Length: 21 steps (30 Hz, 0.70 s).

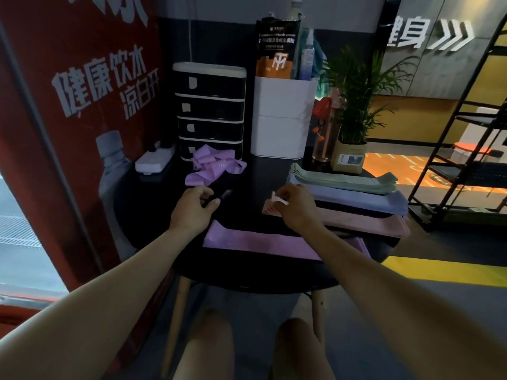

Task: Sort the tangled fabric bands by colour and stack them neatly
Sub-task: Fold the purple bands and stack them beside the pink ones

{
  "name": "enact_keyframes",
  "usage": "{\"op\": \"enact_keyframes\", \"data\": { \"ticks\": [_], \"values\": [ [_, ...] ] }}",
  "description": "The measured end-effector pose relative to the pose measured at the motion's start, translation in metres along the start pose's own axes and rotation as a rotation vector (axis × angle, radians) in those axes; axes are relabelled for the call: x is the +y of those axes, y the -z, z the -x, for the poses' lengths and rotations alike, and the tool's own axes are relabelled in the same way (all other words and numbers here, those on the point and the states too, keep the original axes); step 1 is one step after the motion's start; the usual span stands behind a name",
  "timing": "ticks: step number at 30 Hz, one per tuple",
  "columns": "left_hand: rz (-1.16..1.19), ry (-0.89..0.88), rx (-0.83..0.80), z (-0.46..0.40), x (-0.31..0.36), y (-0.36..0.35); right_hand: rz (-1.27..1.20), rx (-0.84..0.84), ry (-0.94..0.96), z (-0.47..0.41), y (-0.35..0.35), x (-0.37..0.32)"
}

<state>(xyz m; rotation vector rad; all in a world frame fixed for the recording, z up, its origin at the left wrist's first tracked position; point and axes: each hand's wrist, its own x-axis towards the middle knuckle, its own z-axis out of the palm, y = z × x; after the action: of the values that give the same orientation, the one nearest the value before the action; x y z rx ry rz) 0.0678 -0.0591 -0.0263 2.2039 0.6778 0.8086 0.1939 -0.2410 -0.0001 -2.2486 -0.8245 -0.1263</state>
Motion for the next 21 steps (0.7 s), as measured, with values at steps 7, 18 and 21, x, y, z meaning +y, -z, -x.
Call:
{"op": "enact_keyframes", "data": {
  "ticks": [7,18,21],
  "values": [
    [-0.039,-0.015,0.014,-0.059,-0.013,0.001,-0.030,-0.123,0.034,-0.073,-0.052,-0.022],
    [-0.201,-0.017,0.005,-0.145,-0.060,-0.001,-0.029,-0.209,0.063,-0.167,-0.116,-0.035],
    [-0.211,-0.002,-0.023,-0.160,-0.068,-0.006,-0.028,-0.208,0.078,-0.184,-0.128,-0.034]
  ]
}}
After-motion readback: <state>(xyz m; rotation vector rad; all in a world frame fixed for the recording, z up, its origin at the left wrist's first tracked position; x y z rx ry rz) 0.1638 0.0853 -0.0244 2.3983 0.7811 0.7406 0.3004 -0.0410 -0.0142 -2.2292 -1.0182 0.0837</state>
